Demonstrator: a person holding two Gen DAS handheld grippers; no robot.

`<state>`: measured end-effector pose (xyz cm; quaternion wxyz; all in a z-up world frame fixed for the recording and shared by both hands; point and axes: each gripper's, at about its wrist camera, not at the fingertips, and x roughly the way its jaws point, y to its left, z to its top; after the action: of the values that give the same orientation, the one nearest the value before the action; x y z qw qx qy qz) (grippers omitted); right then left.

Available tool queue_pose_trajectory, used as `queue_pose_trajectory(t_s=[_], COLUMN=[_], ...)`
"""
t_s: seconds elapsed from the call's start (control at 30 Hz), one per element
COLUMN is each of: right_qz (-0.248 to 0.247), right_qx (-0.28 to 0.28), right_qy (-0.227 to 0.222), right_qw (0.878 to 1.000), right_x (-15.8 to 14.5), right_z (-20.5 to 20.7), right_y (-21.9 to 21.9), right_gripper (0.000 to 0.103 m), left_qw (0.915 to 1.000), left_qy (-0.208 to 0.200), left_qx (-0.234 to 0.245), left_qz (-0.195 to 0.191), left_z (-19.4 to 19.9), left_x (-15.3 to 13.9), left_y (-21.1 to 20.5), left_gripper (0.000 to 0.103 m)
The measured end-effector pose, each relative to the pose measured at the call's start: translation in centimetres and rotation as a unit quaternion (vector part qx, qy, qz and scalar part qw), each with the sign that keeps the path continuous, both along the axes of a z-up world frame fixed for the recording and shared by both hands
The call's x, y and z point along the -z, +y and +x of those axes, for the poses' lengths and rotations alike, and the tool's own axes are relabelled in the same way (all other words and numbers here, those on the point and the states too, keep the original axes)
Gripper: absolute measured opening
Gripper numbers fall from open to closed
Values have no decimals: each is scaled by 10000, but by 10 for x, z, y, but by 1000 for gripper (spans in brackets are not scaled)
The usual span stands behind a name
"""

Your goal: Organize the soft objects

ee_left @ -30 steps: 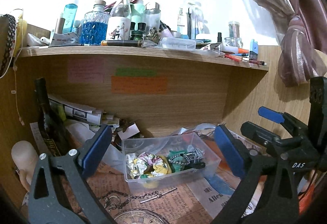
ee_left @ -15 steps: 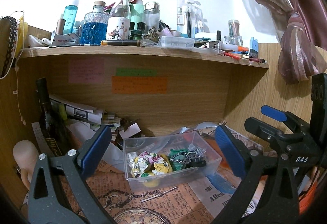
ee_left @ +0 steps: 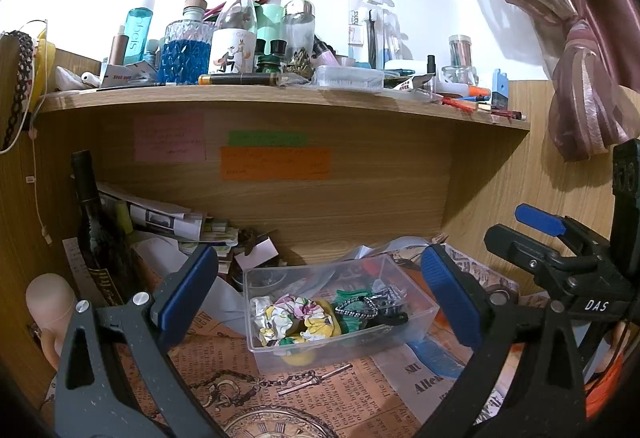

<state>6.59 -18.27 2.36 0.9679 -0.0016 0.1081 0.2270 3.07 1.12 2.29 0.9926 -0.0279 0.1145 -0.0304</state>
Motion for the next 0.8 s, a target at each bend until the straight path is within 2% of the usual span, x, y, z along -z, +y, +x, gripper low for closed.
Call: queue_pose_trajectory(t_s=[0.8], right_qz=[18], right_qx=[-58], right_qy=[-72], right_qw=[10000], right_x=[-1], right_z=[-3], right_y=[3], right_gripper=[103], left_qw=[10000], left_qy=[-5], left_qx=[27], left_qz=[15], left_z=[1], left_x=[1], left_y=[4], left_gripper=[103])
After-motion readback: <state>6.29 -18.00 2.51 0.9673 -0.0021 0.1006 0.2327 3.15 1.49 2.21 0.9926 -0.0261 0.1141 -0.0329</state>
